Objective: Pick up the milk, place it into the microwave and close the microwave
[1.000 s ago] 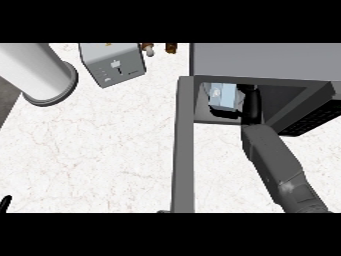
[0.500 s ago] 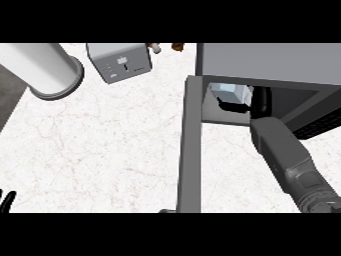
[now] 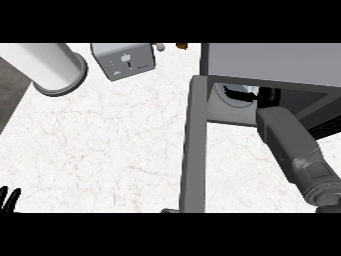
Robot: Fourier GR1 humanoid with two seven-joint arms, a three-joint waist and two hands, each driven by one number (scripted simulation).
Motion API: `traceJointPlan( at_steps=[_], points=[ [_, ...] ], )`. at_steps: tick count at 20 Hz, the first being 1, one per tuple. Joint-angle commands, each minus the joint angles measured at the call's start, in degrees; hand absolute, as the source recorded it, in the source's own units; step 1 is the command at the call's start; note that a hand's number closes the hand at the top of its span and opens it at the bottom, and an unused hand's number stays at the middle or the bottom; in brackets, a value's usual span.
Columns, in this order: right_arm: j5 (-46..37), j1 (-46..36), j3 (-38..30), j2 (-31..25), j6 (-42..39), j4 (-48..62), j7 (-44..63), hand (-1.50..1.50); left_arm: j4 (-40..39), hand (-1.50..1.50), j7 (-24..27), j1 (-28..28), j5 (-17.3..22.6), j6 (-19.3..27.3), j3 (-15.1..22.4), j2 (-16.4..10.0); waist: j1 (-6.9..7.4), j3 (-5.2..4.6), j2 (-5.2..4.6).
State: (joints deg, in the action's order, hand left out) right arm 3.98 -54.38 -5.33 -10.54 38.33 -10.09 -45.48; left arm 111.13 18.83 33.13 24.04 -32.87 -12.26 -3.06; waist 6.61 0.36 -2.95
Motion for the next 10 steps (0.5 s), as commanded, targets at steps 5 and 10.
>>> traceJointPlan(
  at_steps=[5,10],
  points=[
    [-1.2,-2.2,-1.0,-1.9,9.6,0.8,-3.9,1.5,-0.8,-1.5,-0.7,-1.1,0.0,-0.5,0.0,-1.0,0.98,-0.07,-0.42],
    [-1.9,-4.9,-1.6,-2.3,16.5,1.9,-1.7,1.5,-2.4,-1.5,-0.3,-3.1,-0.6,-0.2,-0.3,-1.0,1.65,-0.16,-0.6]
  ],
)
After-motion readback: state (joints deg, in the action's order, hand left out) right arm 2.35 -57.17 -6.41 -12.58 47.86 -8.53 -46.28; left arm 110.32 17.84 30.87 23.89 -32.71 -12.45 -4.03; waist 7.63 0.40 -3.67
